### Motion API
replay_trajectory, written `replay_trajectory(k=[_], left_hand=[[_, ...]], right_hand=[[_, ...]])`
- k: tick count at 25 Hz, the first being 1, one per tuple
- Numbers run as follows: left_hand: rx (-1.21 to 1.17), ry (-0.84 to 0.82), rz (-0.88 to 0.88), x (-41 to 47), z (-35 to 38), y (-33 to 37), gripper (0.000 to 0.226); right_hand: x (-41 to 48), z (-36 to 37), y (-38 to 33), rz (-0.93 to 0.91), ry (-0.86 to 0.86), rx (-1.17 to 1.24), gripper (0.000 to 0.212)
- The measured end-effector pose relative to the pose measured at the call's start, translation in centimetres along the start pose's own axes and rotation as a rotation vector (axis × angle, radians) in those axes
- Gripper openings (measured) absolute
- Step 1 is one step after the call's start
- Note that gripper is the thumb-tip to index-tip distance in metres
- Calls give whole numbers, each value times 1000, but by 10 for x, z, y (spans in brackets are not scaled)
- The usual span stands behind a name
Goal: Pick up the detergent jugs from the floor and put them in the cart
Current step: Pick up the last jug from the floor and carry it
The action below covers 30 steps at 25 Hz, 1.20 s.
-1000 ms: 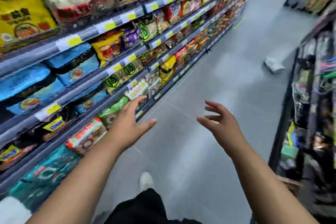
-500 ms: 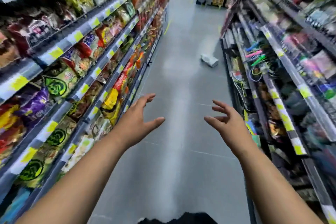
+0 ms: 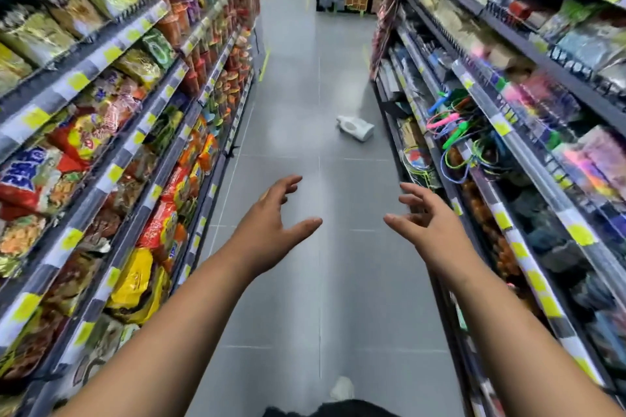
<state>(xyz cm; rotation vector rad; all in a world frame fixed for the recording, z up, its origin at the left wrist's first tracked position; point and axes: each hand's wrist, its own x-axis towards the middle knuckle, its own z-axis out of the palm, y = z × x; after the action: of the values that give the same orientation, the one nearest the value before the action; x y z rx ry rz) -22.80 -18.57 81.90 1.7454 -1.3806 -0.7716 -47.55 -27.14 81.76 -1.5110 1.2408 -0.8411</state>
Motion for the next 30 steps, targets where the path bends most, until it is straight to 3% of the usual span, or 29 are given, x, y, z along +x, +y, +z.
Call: replay_trajectory(k=[11,21,30], left_hand=[[-75,23,-62,301,-24,-34,69],[-103,-119,-59,608,-70,-65,66],[-17,-136,-59,869,-38,-92,68]], right_hand=[[293,25,-11,32,-28,-42,55],[553,77,-37,126,101,-39,53],[808,73,-8,194,84,-33,53]])
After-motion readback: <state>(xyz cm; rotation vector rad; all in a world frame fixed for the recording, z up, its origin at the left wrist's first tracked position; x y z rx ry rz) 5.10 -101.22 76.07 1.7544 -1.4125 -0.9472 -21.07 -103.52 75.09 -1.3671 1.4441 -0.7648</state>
